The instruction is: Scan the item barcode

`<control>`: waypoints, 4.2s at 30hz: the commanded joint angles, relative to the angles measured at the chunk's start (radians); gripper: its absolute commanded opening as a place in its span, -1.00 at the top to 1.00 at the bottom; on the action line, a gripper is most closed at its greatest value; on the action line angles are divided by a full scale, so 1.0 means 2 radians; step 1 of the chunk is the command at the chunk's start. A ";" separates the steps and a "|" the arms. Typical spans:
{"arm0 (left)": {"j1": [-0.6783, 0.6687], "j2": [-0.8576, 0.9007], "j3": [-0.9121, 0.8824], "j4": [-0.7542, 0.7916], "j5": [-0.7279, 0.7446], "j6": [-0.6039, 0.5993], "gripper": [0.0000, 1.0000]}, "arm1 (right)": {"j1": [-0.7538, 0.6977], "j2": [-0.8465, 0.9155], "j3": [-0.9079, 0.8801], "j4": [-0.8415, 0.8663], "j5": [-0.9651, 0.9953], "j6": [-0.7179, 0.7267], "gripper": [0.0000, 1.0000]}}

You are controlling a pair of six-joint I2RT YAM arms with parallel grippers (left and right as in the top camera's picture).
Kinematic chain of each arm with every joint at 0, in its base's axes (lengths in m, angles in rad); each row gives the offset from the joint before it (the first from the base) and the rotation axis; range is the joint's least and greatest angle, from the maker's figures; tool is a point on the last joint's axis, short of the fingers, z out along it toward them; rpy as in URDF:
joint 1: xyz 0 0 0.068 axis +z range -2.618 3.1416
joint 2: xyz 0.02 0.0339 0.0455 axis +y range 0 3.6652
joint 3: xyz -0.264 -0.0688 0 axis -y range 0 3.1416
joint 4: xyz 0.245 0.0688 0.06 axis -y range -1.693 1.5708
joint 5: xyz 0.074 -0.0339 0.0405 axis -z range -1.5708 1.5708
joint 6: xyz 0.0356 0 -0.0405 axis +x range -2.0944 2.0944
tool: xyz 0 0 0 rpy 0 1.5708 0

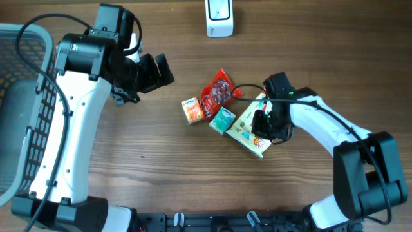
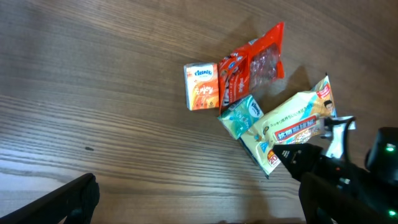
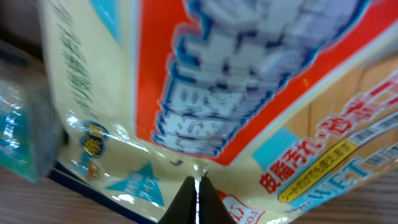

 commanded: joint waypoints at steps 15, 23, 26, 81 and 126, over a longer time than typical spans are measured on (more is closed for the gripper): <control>-0.002 0.000 0.000 0.001 0.004 0.001 -1.00 | -0.165 0.145 0.113 0.046 -0.231 -0.187 0.92; -0.002 0.000 0.000 0.001 0.004 0.001 -1.00 | -0.240 0.190 0.206 0.031 -0.189 -0.204 0.92; -0.002 0.000 0.000 0.001 0.004 0.001 -1.00 | -0.246 0.170 0.340 -0.121 -0.152 -0.239 0.91; -0.002 0.000 0.000 0.001 0.004 0.001 -1.00 | -0.033 0.147 0.381 -0.253 0.077 -0.151 -0.89; -0.002 0.000 0.000 0.001 0.004 0.001 -1.00 | 0.046 0.218 0.557 -0.277 0.138 -0.123 0.92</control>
